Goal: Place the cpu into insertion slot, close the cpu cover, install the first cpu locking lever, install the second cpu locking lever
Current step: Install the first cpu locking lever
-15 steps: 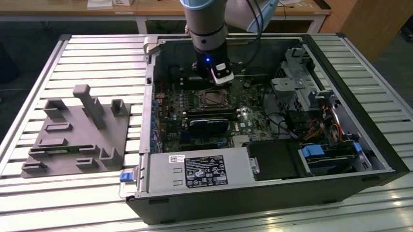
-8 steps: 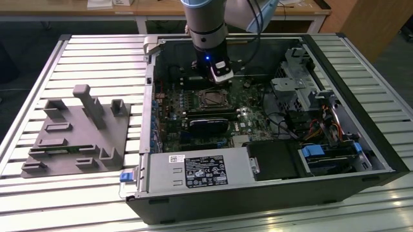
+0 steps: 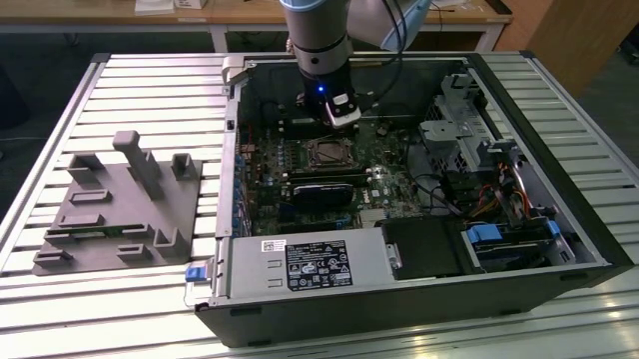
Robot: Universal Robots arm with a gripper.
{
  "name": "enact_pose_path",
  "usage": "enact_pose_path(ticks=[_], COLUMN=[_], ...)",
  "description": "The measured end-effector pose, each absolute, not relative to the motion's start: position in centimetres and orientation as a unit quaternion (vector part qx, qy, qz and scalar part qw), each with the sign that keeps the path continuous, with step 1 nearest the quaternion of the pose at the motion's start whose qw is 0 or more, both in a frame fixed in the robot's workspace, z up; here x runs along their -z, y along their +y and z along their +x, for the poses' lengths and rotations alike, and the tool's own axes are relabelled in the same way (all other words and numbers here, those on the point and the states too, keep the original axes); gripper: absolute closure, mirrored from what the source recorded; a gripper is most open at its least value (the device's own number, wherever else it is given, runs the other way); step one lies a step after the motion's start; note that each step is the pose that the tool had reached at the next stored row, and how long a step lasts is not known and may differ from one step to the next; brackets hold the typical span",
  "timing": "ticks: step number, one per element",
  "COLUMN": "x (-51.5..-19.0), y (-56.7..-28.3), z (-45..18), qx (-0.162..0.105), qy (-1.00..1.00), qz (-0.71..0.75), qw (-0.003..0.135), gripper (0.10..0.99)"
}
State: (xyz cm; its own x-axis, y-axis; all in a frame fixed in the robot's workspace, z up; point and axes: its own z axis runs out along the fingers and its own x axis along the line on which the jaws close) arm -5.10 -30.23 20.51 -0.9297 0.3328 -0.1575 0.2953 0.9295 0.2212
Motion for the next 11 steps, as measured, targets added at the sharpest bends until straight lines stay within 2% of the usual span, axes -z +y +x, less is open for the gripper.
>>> enact_pose_path(ticks=[8,11], x=[-20.5,-20.4], y=[-30.01,-30.01], z=[-5.19,-5.24], qx=[-0.097,-0.098], qy=[0.977,0.977], qz=[0.161,0.16], qw=[0.097,0.103], gripper=[0.98,0.98])
